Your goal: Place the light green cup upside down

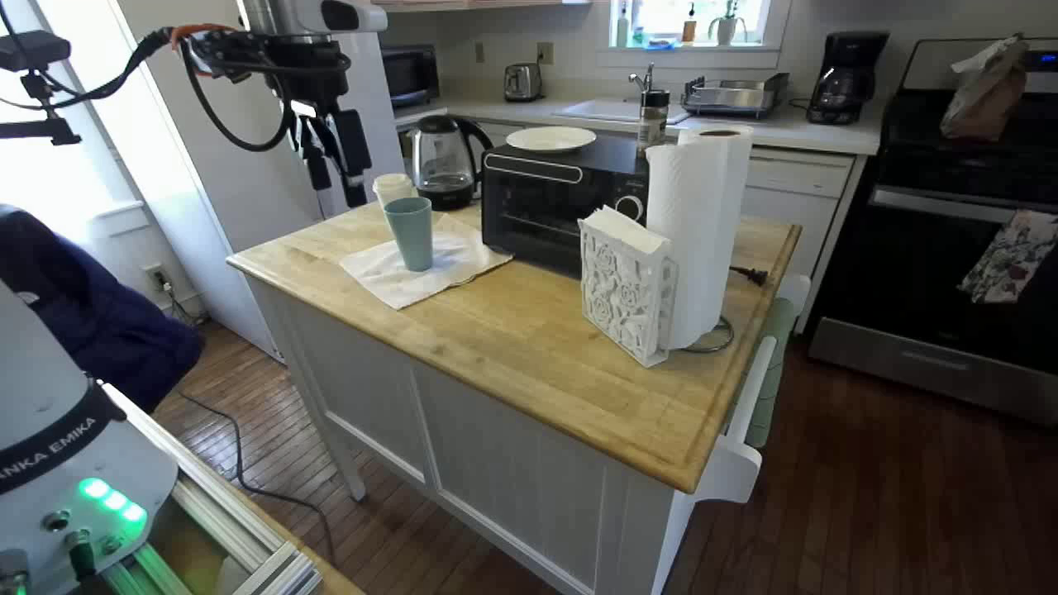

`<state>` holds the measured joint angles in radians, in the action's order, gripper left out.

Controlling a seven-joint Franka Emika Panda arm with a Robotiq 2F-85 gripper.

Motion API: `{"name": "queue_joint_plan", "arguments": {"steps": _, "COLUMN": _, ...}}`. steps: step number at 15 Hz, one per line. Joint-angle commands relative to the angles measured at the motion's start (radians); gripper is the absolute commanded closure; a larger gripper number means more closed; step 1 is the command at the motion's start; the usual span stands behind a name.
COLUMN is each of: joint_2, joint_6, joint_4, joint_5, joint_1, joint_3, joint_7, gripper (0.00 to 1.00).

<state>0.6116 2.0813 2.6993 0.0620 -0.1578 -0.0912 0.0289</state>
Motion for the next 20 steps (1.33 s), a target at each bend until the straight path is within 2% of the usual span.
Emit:
{"name": "queue_joint_plan", "arguments": {"steps": 1, "joint_2": 0.0, "joint_6": -0.002, "joint_4": -0.001, "joint_5": 0.001, "joint_1": 0.002, "joint_3": -0.002, "joint_7": 0.001, "gripper": 0.0}}
{"name": "queue_joint_plan", "arguments": {"steps": 8, "joint_2": 0.0, "joint_6": -0.002, "joint_4": -0.001, "joint_5": 0.001, "joint_1": 0.002, "joint_3": -0.002, "joint_7": 0.001, "gripper": 0.0}}
{"name": "queue_joint_plan", "arguments": {"steps": 9, "joint_2": -0.032, "joint_6": 0.013, "joint_4": -0.009, "joint_5": -0.021, "joint_1": 0.013, "joint_3": -0.006, "joint_7": 0.002, "gripper": 0.0}}
{"name": "queue_joint_plan", "arguments": {"steps": 14, "joint_2": -0.132, "joint_6": 0.125, "joint_4": -0.025, "joint_5": -0.086, "joint_1": 0.038, "joint_3": 0.018, "joint_7": 0.085, "gripper": 0.0}}
{"name": "queue_joint_plan", "arguments": {"steps": 20, "joint_2": -0.286, "joint_6": 0.368, "joint_4": -0.055, "joint_5": -0.195, "joint_1": 0.09, "joint_3": 0.048, "joint_7": 0.142, "gripper": 0.0}}
